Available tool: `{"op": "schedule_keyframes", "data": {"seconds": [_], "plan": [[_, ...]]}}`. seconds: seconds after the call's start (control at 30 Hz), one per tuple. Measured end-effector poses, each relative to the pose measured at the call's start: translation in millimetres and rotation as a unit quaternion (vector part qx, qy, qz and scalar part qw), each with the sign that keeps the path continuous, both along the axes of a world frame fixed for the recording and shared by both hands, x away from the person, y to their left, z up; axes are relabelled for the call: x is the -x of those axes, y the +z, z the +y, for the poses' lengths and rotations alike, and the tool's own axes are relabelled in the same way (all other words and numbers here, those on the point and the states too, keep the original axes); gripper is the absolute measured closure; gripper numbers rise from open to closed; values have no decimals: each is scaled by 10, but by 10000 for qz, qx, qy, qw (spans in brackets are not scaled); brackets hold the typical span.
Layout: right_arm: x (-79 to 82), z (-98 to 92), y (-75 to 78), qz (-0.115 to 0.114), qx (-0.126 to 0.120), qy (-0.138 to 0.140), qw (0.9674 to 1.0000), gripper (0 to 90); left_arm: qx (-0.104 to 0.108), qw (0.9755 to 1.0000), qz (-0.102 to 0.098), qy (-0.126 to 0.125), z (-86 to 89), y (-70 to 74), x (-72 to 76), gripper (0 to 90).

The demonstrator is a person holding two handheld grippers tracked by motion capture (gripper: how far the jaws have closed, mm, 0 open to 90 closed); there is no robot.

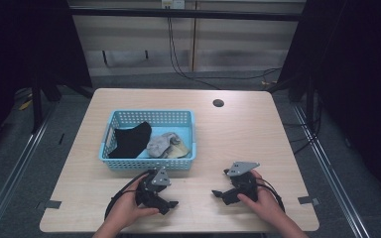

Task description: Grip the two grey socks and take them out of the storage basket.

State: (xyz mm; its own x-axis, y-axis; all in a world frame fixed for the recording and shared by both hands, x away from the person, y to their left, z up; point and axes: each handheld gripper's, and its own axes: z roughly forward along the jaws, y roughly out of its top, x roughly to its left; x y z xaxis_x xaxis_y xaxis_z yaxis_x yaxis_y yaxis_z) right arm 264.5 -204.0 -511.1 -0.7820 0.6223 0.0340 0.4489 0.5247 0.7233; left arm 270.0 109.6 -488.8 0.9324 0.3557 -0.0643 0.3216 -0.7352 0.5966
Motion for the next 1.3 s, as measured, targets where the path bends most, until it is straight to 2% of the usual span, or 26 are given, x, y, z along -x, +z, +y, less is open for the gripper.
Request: {"op": "schedule_keyframes", "data": {"seconds": [0.1, 0.13, 0.17, 0.33, 0.47, 0.6, 0.9, 1.13, 1.2, 1.3], "plan": [[1, 0, 1, 11, 0, 0, 10000, 116, -84, 9993, 345, 138, 22, 38, 13, 194], [0, -1, 1, 6, 3, 3, 10000, 116, -309, 9989, 353, 71, 30, 61, 6, 200], [1, 1, 0, 2, 0, -8, 10000, 116, -438, 9986, 293, 72, 34, 78, 5, 213], [0, 1, -2, 2, -12, 0, 10000, 116, -629, 9963, 568, 172, 32, 210, -28, 228], [1, 1, 0, 2, -2, -6, 10000, 116, -851, 9942, 636, 144, 24, 315, -52, 228], [0, 0, -1, 2, -8, 4, 10000, 116, -899, 9930, 753, 152, 23, 408, -99, 228], [1, -1, 1, 1, 10, 1, 10000, 116, -1087, 9903, 863, 99, -6, 585, -195, 229], [2, -1, -1, -1, -6, 3, 10000, 116, -1078, 9898, 915, 159, -13, 759, -304, 228], [3, -1, 0, 2, -1, 2, 10000, 116, -1126, 9889, 963, 133, -10, 807, -340, 229], [2, -1, -2, -3, -16, 5, 10000, 116, -1080, 9886, 1032, 185, -5, 874, -393, 228]]}}
